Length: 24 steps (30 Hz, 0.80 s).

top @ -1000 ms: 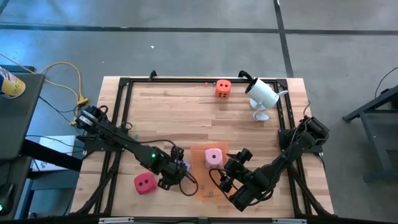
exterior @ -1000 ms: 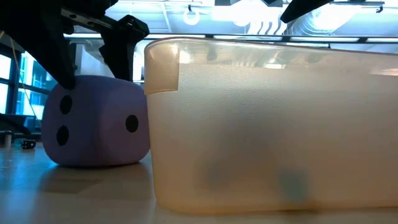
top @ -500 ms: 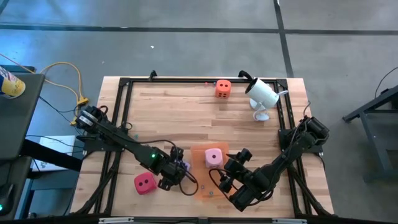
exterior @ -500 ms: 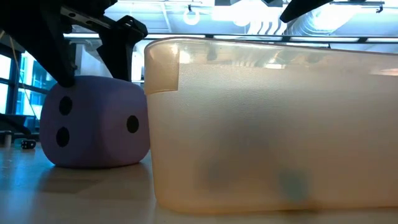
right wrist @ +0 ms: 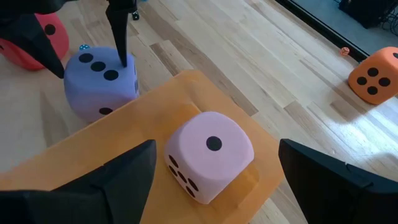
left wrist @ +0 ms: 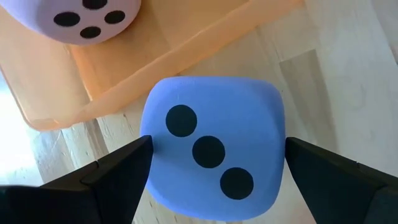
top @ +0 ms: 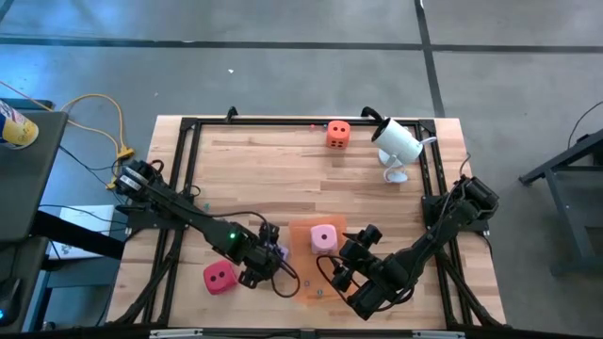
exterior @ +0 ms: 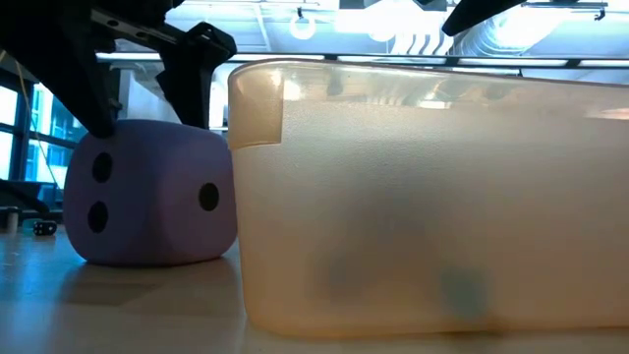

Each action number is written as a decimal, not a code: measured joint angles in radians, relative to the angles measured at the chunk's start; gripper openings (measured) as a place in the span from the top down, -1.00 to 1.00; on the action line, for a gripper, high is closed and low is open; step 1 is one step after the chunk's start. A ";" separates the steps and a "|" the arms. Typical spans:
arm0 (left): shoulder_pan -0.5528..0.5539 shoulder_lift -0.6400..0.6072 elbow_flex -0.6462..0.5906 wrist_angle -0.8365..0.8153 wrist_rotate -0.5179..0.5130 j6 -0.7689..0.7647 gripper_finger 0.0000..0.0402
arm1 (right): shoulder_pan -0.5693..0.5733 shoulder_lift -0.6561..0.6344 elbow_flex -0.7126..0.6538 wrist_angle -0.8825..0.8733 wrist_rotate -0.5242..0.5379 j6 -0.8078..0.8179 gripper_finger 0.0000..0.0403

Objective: Pick & Place Dice
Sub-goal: Put the large purple dice into the orange bin

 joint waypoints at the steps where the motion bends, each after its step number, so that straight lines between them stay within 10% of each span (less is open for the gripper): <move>1: 0.000 0.000 0.000 0.001 0.001 0.006 -0.76 | 0.000 0.000 0.000 0.000 0.000 0.000 -0.62; 24: 0.017 0.000 0.000 0.012 0.040 0.070 -0.76 | -0.010 0.000 0.000 0.005 -0.001 -0.025 -0.62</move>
